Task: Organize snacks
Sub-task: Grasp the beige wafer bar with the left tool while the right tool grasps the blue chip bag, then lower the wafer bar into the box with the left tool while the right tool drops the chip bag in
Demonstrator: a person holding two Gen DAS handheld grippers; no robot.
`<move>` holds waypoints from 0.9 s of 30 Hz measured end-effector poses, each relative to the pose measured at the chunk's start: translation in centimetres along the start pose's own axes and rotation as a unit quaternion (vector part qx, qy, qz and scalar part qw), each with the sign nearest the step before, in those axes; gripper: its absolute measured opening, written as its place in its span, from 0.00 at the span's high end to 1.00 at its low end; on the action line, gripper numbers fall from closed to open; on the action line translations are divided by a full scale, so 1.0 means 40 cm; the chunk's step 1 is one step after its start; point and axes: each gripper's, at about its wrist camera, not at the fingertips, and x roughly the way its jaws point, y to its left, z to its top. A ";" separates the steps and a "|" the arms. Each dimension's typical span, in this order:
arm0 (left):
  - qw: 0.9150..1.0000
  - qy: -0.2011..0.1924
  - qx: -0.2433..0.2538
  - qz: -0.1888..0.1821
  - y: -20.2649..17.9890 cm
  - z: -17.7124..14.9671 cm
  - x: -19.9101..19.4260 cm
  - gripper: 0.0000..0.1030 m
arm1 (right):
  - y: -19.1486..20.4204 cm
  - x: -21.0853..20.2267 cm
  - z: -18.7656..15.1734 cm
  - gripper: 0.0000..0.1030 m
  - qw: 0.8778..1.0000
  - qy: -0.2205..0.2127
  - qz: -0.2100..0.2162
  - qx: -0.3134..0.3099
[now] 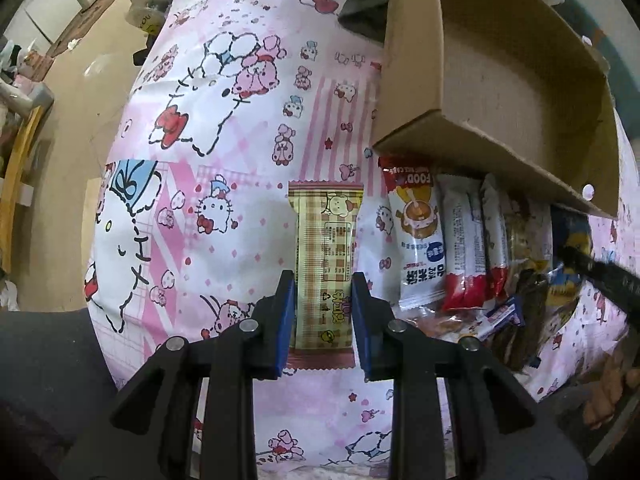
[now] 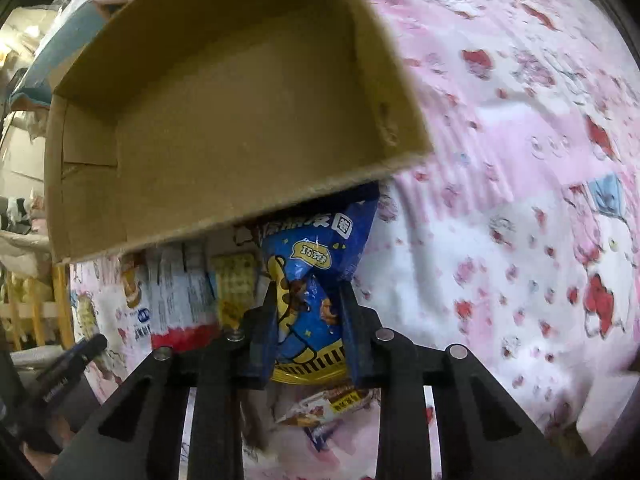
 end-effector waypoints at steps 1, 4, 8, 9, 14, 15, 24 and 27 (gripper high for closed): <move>1.000 -0.003 0.000 -0.001 0.004 0.000 -0.013 0.78 | -0.020 0.002 -0.014 0.74 1.000 0.011 0.012 0.022; 1.000 -0.016 -0.002 -0.006 0.001 -0.010 -0.039 0.78 | -0.044 -0.013 -0.044 0.74 0.998 0.013 0.035 0.055; 0.999 -0.038 -0.017 -0.020 -0.005 -0.027 -0.105 0.78 | -0.028 -0.072 -0.070 0.74 0.996 -0.004 0.066 0.053; 0.998 -0.048 -0.020 -0.024 -0.002 -0.030 -0.119 0.78 | -0.016 -0.092 -0.074 0.74 0.996 -0.011 0.071 0.046; 0.990 -0.139 0.019 -0.022 -0.038 -0.017 -0.246 0.78 | 0.041 -0.203 -0.086 0.74 0.992 -0.054 0.113 0.018; 0.987 -0.156 0.026 -0.025 -0.047 -0.004 -0.272 0.78 | 0.050 -0.225 -0.082 0.74 0.990 -0.069 0.121 0.011; 0.967 -0.227 0.093 -0.065 -0.165 0.117 -0.391 0.77 | 0.095 -0.355 0.042 0.75 0.971 -0.171 0.162 -0.031; 0.965 -0.228 0.109 -0.070 -0.202 0.167 -0.386 0.77 | 0.100 -0.366 0.086 0.75 0.968 -0.186 0.168 -0.031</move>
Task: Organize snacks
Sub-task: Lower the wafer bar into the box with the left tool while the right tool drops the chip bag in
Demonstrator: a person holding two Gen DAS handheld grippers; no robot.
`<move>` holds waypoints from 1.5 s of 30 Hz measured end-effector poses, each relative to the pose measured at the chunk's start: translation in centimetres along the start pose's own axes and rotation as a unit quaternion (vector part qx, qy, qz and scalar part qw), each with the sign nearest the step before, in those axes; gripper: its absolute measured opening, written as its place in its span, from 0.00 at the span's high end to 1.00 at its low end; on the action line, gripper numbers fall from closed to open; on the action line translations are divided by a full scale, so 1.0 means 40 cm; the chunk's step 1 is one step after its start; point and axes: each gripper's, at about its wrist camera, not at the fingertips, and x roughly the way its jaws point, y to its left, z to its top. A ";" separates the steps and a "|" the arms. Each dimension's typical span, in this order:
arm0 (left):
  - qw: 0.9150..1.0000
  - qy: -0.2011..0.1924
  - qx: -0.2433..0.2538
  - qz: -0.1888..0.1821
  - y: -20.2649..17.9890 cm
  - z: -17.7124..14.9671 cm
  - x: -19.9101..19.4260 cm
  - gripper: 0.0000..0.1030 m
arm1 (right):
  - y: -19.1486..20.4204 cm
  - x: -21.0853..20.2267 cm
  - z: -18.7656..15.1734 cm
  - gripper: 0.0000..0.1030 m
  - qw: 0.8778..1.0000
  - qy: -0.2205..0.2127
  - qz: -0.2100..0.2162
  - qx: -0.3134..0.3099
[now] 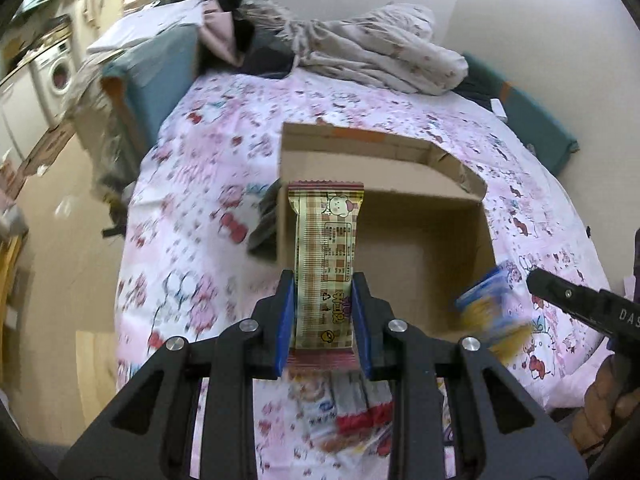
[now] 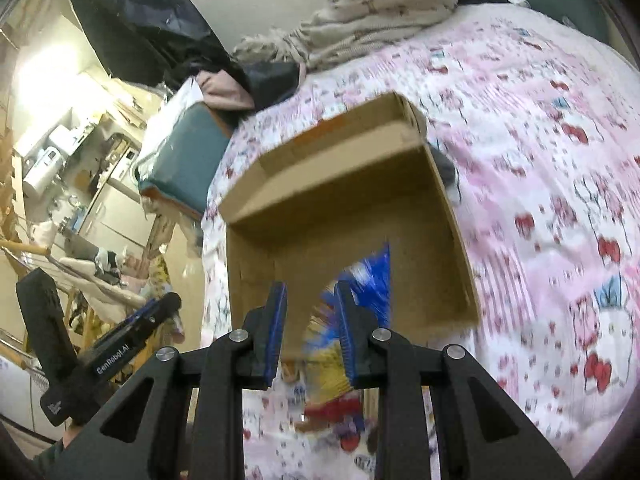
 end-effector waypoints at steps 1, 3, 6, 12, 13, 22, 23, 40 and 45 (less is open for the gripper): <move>1.000 -0.002 0.002 -0.001 -0.008 0.008 0.009 0.77 | 0.001 0.011 0.016 0.75 1.000 -0.002 0.000 0.001; 1.000 0.000 0.003 -0.012 -0.020 0.035 0.037 0.77 | 0.006 0.046 0.028 0.75 1.000 -0.003 0.000 0.003; 1.000 0.013 -0.009 -0.018 -0.010 0.045 0.094 0.77 | -0.019 0.079 0.046 0.75 1.000 -0.001 -0.010 0.004; 0.998 0.060 -0.006 -0.031 -0.014 0.012 0.211 0.77 | -0.099 0.146 0.013 0.75 0.999 0.031 0.003 0.040; 0.997 0.069 -0.003 -0.032 -0.021 0.001 0.231 0.77 | -0.107 0.159 0.005 0.75 0.998 0.040 0.002 0.048; 0.994 0.103 0.010 -0.042 -0.051 -0.040 0.287 0.77 | -0.111 0.187 -0.012 0.50 0.995 0.085 -0.040 0.037; 0.993 0.105 0.011 -0.043 -0.054 -0.041 0.288 0.76 | -0.114 0.187 -0.014 0.41 0.995 0.087 -0.043 0.038; 0.994 0.097 -0.008 -0.042 -0.035 -0.043 0.245 0.14 | -0.125 0.309 -0.046 0.17 0.979 0.176 -0.105 0.015; 0.995 0.091 -0.005 -0.038 -0.036 -0.041 0.240 0.14 | -0.103 0.342 -0.066 0.37 0.971 0.193 -0.140 -0.035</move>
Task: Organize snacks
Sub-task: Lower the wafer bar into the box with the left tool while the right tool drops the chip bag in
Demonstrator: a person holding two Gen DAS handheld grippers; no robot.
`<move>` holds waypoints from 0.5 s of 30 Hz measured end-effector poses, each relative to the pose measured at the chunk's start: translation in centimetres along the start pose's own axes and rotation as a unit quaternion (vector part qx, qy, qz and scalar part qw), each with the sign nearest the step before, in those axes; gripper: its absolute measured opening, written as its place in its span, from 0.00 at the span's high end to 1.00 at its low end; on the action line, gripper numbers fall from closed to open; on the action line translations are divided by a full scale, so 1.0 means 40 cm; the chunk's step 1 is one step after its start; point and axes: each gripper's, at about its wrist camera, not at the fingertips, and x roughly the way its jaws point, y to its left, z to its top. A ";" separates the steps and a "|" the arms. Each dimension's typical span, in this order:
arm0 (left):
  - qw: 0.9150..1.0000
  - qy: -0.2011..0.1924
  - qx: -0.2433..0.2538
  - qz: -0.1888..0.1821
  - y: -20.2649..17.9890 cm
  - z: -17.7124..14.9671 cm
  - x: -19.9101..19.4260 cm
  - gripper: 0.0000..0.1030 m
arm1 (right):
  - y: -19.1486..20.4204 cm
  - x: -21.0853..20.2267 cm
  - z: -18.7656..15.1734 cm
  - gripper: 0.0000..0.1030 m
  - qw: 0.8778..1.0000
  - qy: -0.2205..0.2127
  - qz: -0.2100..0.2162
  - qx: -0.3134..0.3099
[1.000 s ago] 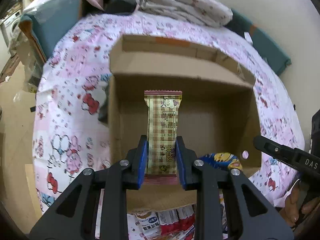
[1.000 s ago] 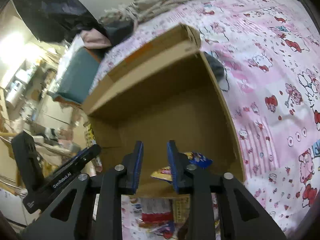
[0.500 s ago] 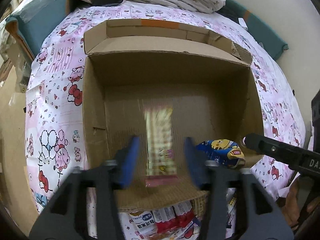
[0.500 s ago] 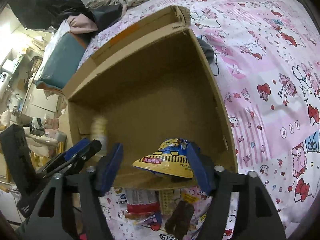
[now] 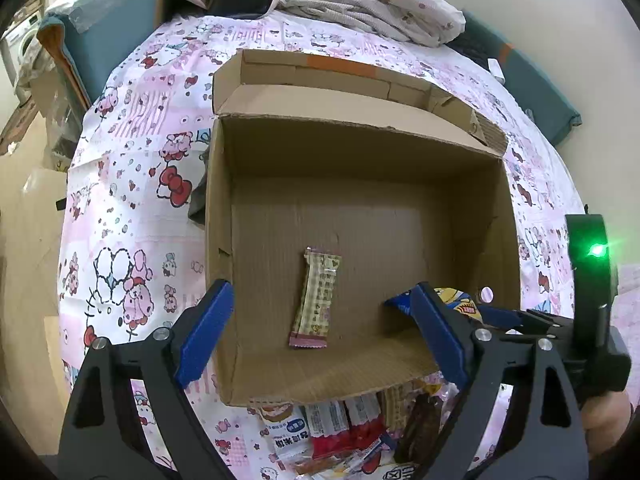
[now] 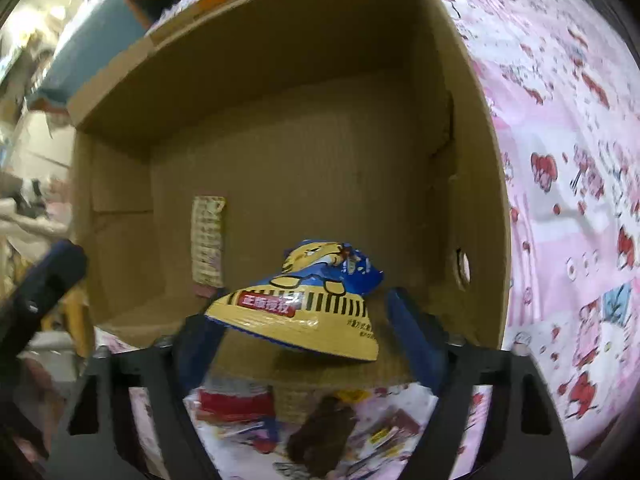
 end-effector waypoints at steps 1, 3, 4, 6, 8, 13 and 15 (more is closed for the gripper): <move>1.000 -0.001 0.003 0.001 -0.003 0.001 0.000 0.14 | 0.002 0.003 0.001 0.55 1.000 0.001 -0.007 -0.006; 1.000 -0.003 0.007 0.001 -0.008 0.000 -0.001 0.14 | 0.005 0.001 0.004 0.61 1.000 -0.011 -0.022 -0.013; 1.000 -0.005 0.009 0.001 -0.011 0.000 -0.002 0.14 | 0.007 -0.005 0.007 0.66 0.999 -0.018 -0.025 -0.018; 1.000 -0.008 0.015 0.002 -0.014 -0.001 -0.006 0.14 | 0.003 -0.023 0.016 0.69 0.998 -0.042 -0.027 -0.022; 1.000 -0.012 0.015 0.006 -0.012 0.000 -0.008 0.14 | 0.000 -0.057 0.032 0.69 0.995 -0.089 -0.031 -0.021; 1.000 -0.015 0.005 0.013 0.004 -0.001 -0.009 0.14 | 0.008 -0.124 0.049 0.45 0.976 -0.206 -0.073 -0.026; 1.000 -0.012 0.006 0.016 0.006 -0.003 -0.008 0.14 | 0.015 -0.122 0.047 0.22 0.978 -0.197 -0.049 -0.039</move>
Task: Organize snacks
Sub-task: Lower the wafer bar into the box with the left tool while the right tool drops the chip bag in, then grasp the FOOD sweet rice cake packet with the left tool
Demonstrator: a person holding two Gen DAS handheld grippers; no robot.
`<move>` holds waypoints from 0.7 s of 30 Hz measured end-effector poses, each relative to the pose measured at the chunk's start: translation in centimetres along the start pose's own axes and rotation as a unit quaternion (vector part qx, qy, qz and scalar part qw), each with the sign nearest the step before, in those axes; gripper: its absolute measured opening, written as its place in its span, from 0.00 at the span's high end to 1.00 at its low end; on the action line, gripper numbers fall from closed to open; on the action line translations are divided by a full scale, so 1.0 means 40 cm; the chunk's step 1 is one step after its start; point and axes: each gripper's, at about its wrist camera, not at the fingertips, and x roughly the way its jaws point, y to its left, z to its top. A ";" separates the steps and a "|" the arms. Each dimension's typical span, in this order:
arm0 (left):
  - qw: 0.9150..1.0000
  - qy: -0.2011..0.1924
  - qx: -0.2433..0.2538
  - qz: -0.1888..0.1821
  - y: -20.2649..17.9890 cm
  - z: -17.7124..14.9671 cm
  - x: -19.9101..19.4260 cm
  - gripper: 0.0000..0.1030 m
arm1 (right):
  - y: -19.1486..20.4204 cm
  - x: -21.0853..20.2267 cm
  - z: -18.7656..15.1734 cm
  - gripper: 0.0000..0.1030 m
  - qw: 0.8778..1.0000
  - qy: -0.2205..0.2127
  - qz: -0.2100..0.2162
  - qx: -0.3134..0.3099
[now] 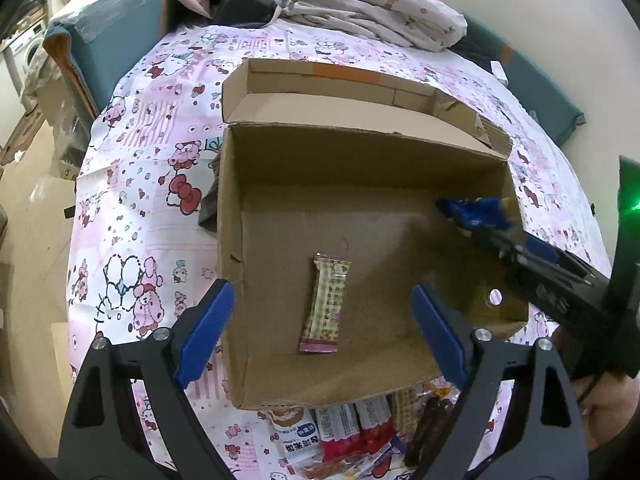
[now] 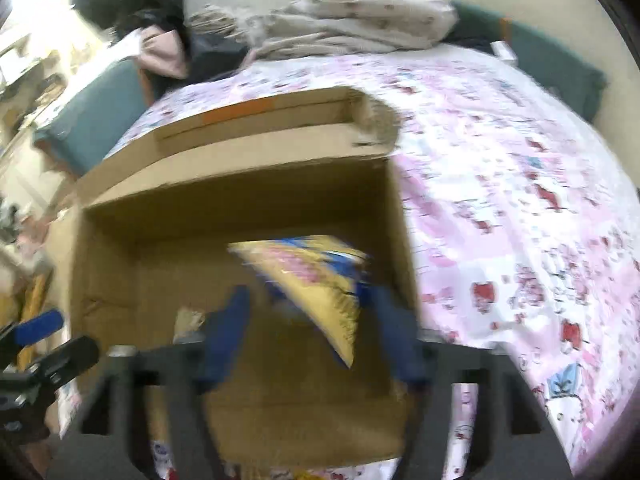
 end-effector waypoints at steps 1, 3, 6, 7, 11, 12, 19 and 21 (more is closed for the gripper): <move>1.000 0.002 -0.001 -0.001 0.002 0.000 -0.001 0.14 | 0.003 0.001 -0.001 0.17 1.000 0.009 0.017 -0.004; 1.000 0.002 -0.008 -0.008 0.008 0.002 -0.012 0.14 | 0.007 0.002 -0.005 0.16 0.999 0.031 0.024 -0.011; 1.000 -0.002 -0.014 -0.007 0.016 0.005 -0.029 0.14 | 0.000 -0.025 -0.019 0.16 0.999 0.028 0.036 -0.008; 1.000 -0.003 -0.014 -0.007 0.018 0.004 -0.035 0.14 | -0.011 -0.036 -0.020 0.16 0.999 0.027 0.034 0.000; 1.000 -0.005 -0.017 0.000 0.034 -0.006 -0.061 0.14 | -0.034 -0.061 -0.029 0.16 0.998 0.025 0.040 0.032; 1.000 -0.005 -0.017 0.001 0.041 -0.012 -0.069 0.15 | -0.038 -0.070 -0.036 0.16 0.998 0.025 0.041 0.039; 0.999 0.008 -0.040 0.029 0.101 -0.083 -0.114 0.15 | -0.073 -0.149 -0.106 0.16 0.994 0.027 0.057 0.087; 0.998 0.017 -0.052 0.043 0.123 -0.106 -0.116 0.15 | -0.080 -0.158 -0.129 0.16 0.993 0.032 0.060 0.097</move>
